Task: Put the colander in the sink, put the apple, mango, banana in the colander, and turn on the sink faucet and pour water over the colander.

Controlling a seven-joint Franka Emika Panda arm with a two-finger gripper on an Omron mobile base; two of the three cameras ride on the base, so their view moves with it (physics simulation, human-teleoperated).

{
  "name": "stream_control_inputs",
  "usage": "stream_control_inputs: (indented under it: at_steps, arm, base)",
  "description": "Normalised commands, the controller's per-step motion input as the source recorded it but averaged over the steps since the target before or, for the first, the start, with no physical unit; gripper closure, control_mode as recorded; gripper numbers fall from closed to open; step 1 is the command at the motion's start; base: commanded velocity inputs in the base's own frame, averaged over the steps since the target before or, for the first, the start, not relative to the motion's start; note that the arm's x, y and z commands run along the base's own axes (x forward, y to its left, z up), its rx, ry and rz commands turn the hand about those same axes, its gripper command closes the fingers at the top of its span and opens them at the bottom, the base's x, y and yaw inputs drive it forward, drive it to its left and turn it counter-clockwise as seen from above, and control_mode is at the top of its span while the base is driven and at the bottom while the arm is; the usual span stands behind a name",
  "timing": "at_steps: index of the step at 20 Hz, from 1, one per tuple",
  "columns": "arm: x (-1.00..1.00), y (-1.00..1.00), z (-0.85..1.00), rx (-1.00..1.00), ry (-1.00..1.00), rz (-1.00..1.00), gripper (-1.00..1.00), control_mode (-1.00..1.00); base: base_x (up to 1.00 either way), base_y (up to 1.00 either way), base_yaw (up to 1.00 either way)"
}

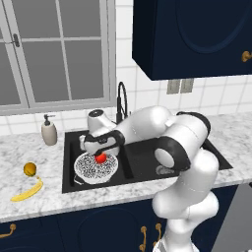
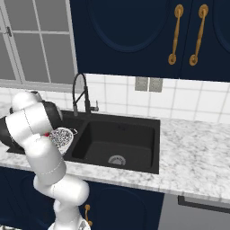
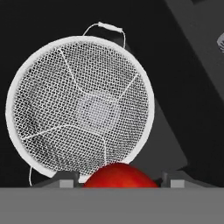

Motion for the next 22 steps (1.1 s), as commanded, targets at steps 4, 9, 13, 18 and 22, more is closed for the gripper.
stream_control_inputs:
  at_steps: [4, 9, 13, 18, 22]
  arm:
    - [-0.01, 0.03, -0.42, -0.02, 0.0, -0.03, 1.0, -1.0]
    - [0.0, -0.06, -0.39, 0.0, 0.0, -0.03, 1.0, -1.0]
    - [0.0, -0.06, -0.31, 0.0, 0.0, -0.03, 1.0, -1.0]
    - [0.0, -0.06, -0.24, 0.0, 0.0, -0.04, 1.0, -1.0]
    - [0.0, -0.03, -0.14, 0.0, 0.0, -0.04, 1.0, -1.0]
  base:
    - [0.0, 0.0, 0.0]
    - [0.0, 0.0, 0.0]
    - [0.0, 0.0, 0.0]
    - [0.0, 0.0, 0.0]
    - [0.0, 0.0, 0.0]
